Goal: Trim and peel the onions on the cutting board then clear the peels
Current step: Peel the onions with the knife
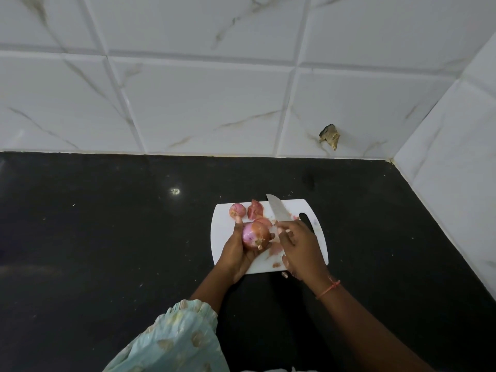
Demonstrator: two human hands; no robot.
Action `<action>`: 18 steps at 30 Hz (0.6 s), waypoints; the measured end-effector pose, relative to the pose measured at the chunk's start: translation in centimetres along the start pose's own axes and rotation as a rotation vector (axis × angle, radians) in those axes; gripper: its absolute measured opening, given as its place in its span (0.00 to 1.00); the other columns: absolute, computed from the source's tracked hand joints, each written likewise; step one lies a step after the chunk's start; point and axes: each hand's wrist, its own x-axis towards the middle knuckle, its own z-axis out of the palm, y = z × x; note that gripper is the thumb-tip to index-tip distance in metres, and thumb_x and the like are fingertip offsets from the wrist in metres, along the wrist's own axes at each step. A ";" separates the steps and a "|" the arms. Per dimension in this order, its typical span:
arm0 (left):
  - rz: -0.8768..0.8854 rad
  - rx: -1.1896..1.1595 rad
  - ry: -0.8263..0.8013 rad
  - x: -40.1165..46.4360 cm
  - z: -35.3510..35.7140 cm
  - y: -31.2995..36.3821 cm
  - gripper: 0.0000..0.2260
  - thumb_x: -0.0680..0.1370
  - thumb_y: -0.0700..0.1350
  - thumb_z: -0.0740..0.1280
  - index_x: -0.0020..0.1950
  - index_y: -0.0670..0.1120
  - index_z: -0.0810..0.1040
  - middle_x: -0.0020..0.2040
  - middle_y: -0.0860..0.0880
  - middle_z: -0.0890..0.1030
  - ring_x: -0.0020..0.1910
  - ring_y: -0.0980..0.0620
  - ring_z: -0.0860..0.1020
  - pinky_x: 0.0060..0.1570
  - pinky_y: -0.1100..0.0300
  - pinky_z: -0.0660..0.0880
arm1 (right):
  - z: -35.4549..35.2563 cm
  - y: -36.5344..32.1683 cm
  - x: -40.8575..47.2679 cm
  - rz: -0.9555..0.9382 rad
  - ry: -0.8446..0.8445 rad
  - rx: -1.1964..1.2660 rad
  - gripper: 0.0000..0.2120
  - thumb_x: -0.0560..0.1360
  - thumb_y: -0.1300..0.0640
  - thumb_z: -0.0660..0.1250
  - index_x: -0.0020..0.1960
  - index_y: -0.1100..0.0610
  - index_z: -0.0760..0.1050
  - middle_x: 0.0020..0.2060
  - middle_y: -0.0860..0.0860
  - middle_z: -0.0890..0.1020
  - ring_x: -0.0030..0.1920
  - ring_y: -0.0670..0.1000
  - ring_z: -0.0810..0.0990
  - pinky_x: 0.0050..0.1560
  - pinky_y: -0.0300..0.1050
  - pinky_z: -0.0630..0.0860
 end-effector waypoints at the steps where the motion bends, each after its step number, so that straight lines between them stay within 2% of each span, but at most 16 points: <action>1: 0.010 0.017 -0.009 -0.1 0.0 0.0 0.29 0.80 0.63 0.58 0.68 0.41 0.75 0.61 0.38 0.82 0.61 0.42 0.82 0.62 0.47 0.78 | 0.0 -0.3 -0.1 -0.023 -0.006 0.018 0.10 0.78 0.59 0.66 0.59 0.55 0.79 0.53 0.45 0.78 0.52 0.44 0.78 0.55 0.41 0.76; 4: 0.045 0.085 -0.040 -0.3 -0.1 0.1 0.29 0.78 0.61 0.59 0.67 0.39 0.76 0.62 0.37 0.82 0.63 0.42 0.81 0.63 0.49 0.77 | 0.1 -1.5 -0.6 -0.105 -0.085 0.080 0.14 0.76 0.50 0.70 0.61 0.46 0.77 0.53 0.40 0.80 0.54 0.41 0.79 0.52 0.38 0.77; 6: 0.049 0.105 -0.048 -0.3 -0.3 -0.1 0.27 0.80 0.58 0.60 0.68 0.39 0.76 0.63 0.38 0.81 0.64 0.42 0.80 0.66 0.48 0.75 | 0.4 -2.1 -0.9 -0.122 -0.115 0.089 0.14 0.73 0.46 0.71 0.58 0.43 0.76 0.50 0.37 0.79 0.52 0.41 0.79 0.47 0.41 0.80; 9: 0.034 0.120 -0.038 0.1 -0.9 -0.4 0.21 0.85 0.52 0.59 0.69 0.37 0.75 0.65 0.37 0.80 0.65 0.41 0.79 0.69 0.46 0.73 | 1.0 -2.3 -0.9 -0.102 -0.071 0.065 0.13 0.70 0.45 0.73 0.53 0.45 0.77 0.47 0.38 0.80 0.49 0.42 0.79 0.42 0.47 0.82; 13: 0.042 0.161 -0.018 0.2 -0.9 -0.4 0.19 0.85 0.49 0.58 0.69 0.36 0.75 0.64 0.37 0.80 0.63 0.42 0.80 0.64 0.49 0.76 | 1.6 -2.1 -0.7 -0.142 -0.036 -0.006 0.11 0.70 0.48 0.75 0.47 0.50 0.77 0.42 0.43 0.80 0.45 0.44 0.79 0.43 0.47 0.80; 18: 0.047 0.144 -0.035 -0.1 -0.8 -0.4 0.18 0.86 0.47 0.57 0.67 0.36 0.75 0.62 0.37 0.82 0.60 0.43 0.81 0.60 0.51 0.79 | 1.7 -1.8 -0.4 -0.113 -0.033 -0.017 0.11 0.70 0.48 0.74 0.44 0.52 0.76 0.39 0.45 0.79 0.41 0.46 0.79 0.35 0.51 0.80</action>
